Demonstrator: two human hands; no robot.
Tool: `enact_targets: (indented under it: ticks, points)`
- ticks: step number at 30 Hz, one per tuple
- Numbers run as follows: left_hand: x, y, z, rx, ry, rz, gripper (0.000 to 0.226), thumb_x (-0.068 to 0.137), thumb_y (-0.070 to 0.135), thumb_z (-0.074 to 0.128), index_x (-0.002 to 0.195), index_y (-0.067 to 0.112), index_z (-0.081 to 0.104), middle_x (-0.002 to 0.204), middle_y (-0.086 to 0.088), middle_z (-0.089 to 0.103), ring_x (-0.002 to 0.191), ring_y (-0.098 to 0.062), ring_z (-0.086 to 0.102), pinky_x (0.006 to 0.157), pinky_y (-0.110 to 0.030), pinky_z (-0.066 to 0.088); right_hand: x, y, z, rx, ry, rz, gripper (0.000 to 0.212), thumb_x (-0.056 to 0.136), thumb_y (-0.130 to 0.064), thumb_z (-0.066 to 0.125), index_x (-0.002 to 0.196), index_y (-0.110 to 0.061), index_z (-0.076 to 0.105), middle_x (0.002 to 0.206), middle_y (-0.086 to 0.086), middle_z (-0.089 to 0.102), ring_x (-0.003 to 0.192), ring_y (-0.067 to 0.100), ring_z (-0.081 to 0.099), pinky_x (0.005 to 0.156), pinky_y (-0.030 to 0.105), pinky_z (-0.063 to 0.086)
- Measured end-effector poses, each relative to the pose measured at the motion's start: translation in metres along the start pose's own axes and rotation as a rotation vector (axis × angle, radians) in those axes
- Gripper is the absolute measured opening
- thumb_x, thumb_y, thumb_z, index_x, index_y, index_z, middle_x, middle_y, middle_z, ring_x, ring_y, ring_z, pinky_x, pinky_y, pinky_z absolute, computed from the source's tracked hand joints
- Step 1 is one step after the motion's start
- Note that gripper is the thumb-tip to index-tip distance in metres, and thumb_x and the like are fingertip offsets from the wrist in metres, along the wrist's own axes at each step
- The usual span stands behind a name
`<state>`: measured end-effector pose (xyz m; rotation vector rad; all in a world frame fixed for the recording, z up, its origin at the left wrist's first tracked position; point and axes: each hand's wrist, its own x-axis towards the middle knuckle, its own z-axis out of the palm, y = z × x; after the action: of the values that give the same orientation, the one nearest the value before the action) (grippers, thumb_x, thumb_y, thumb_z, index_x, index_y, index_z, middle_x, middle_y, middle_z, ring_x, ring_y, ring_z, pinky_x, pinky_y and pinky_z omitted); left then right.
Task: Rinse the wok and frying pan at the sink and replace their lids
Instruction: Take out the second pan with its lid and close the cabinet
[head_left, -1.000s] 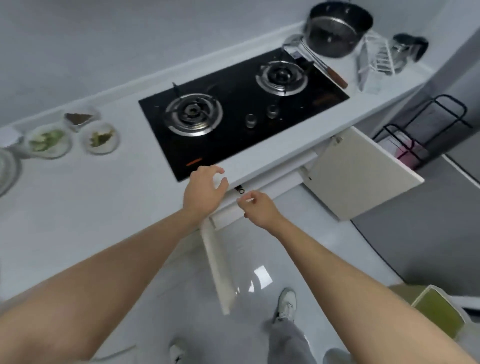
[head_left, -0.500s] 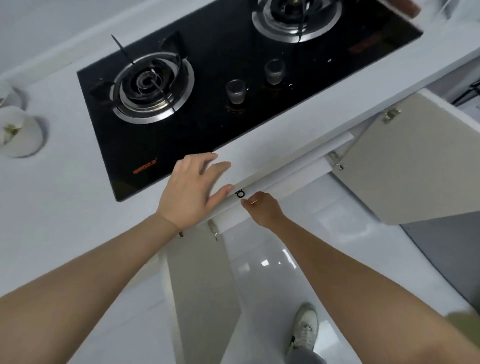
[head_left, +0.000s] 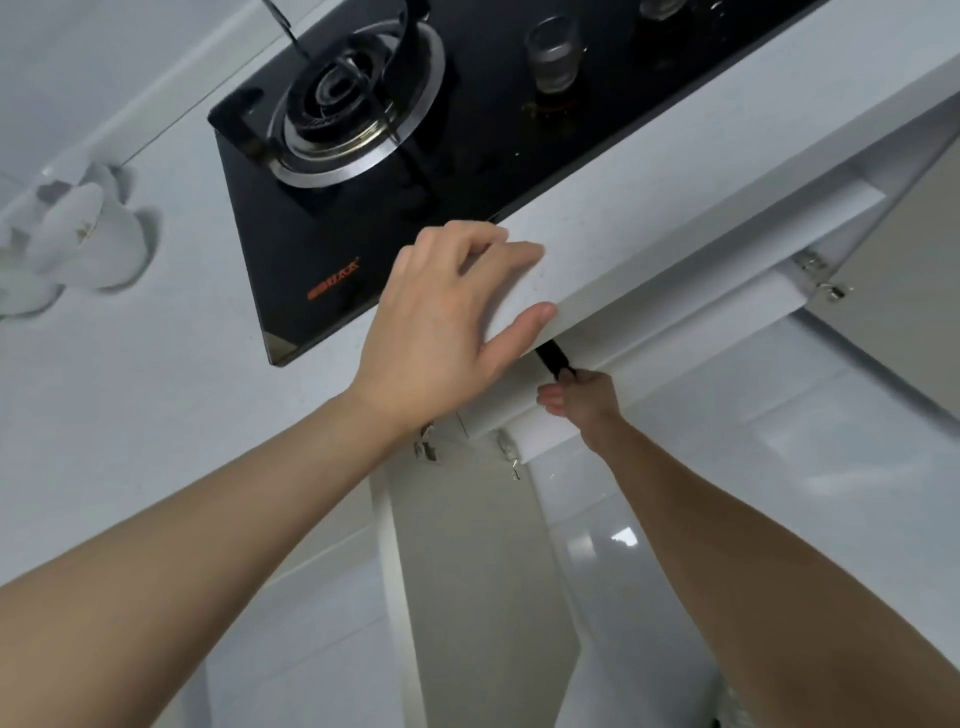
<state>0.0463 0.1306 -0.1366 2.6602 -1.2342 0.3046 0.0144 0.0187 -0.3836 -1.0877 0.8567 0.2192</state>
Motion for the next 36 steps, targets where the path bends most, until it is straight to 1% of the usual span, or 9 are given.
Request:
enact_targets:
  ticks: [5, 10, 14, 16, 19, 21, 24, 28, 36]
  points:
    - [0.0, 0.003, -0.004, 0.0, -0.024, -0.01, 0.047, 0.096, 0.052, 0.053, 0.129, 0.021, 0.062, 0.126, -0.003, 0.055, 0.114, -0.021, 0.05, 0.095, -0.037, 0.04, -0.036, 0.02, -0.021, 0.006, -0.002, 0.092, 0.017, 0.102, -0.005, 0.043, 0.098, 0.001, 0.058, 0.074, 0.017, 0.064, 0.052, 0.018, 0.061, 0.051, 0.024, 0.05]
    - [0.0, 0.005, -0.006, -0.013, -0.028, -0.026, 0.047, 0.096, 0.053, 0.053, 0.129, 0.021, 0.062, 0.127, -0.002, 0.055, 0.114, -0.021, 0.049, 0.095, -0.035, 0.039, -0.053, 0.035, -0.051, -0.102, 0.005, 0.214, 0.011, 0.098, -0.015, 0.052, 0.1, -0.008, 0.06, 0.092, 0.012, 0.068, 0.076, 0.027, 0.065, 0.066, 0.03, 0.054]
    - [0.0, 0.005, -0.004, -0.032, -0.01, -0.033, 0.047, 0.094, 0.053, 0.056, 0.128, 0.021, 0.064, 0.127, -0.002, 0.056, 0.115, -0.02, 0.05, 0.097, -0.034, 0.039, -0.025, 0.026, -0.052, -0.444, 0.041, 0.026, 0.063, 0.081, -0.058, 0.064, 0.129, -0.018, 0.055, 0.109, 0.01, 0.07, 0.099, 0.03, 0.068, 0.091, 0.042, 0.055]
    - [0.001, 0.005, -0.003, -0.037, 0.0, -0.025, 0.047, 0.094, 0.053, 0.057, 0.128, 0.021, 0.064, 0.127, -0.003, 0.056, 0.116, -0.02, 0.051, 0.096, -0.034, 0.039, -0.008, 0.009, -0.039, -0.628, 0.015, -0.076, 0.055, 0.083, -0.065, 0.061, 0.118, -0.022, 0.06, 0.1, 0.008, 0.072, 0.093, 0.028, 0.07, 0.085, 0.04, 0.057]
    - [0.002, 0.003, -0.001, -0.018, -0.002, -0.018, 0.048, 0.094, 0.054, 0.057, 0.127, 0.021, 0.065, 0.127, -0.003, 0.057, 0.115, -0.02, 0.051, 0.095, -0.034, 0.04, 0.022, -0.017, -0.013, -0.828, -0.057, -0.108, 0.059, 0.082, -0.069, 0.056, 0.094, -0.012, 0.063, 0.081, 0.006, 0.071, 0.07, 0.024, 0.074, 0.066, 0.035, 0.056]
    - [0.002, 0.001, 0.0, -0.004, -0.004, -0.013, 0.048, 0.093, 0.054, 0.057, 0.127, 0.021, 0.065, 0.127, -0.004, 0.057, 0.114, -0.02, 0.052, 0.094, -0.034, 0.04, 0.037, -0.018, -0.002, -0.847, -0.121, -0.064, 0.053, 0.081, -0.064, 0.059, 0.102, -0.016, 0.057, 0.085, 0.004, 0.071, 0.054, 0.018, 0.072, 0.053, 0.029, 0.054]
    - [0.001, -0.001, 0.002, 0.005, -0.006, -0.018, 0.048, 0.093, 0.053, 0.058, 0.127, 0.021, 0.065, 0.128, -0.005, 0.057, 0.114, -0.021, 0.052, 0.092, -0.035, 0.04, 0.041, -0.006, 0.007, -0.675, -0.142, 0.045, 0.041, 0.088, -0.046, 0.065, 0.111, -0.012, 0.059, 0.08, 0.009, 0.073, 0.051, 0.018, 0.066, 0.046, 0.024, 0.049]
    - [0.001, -0.001, 0.0, 0.017, -0.014, -0.017, 0.047, 0.093, 0.052, 0.058, 0.126, 0.02, 0.066, 0.127, -0.006, 0.057, 0.111, -0.022, 0.052, 0.092, -0.035, 0.04, 0.016, -0.003, -0.001, -0.517, -0.134, 0.029, 0.03, 0.091, -0.032, 0.068, 0.097, -0.003, 0.062, 0.064, 0.011, 0.059, 0.047, 0.022, 0.051, 0.046, 0.028, 0.045]
    - [0.0, -0.002, -0.003, 0.028, -0.035, -0.004, 0.048, 0.095, 0.053, 0.055, 0.128, 0.019, 0.064, 0.127, -0.005, 0.057, 0.106, -0.023, 0.052, 0.091, -0.033, 0.039, -0.07, 0.011, -0.064, -0.544, -0.091, 0.034, 0.028, 0.092, -0.03, 0.069, 0.081, -0.009, 0.053, 0.056, 0.005, 0.051, 0.042, 0.018, 0.046, 0.048, 0.029, 0.044]
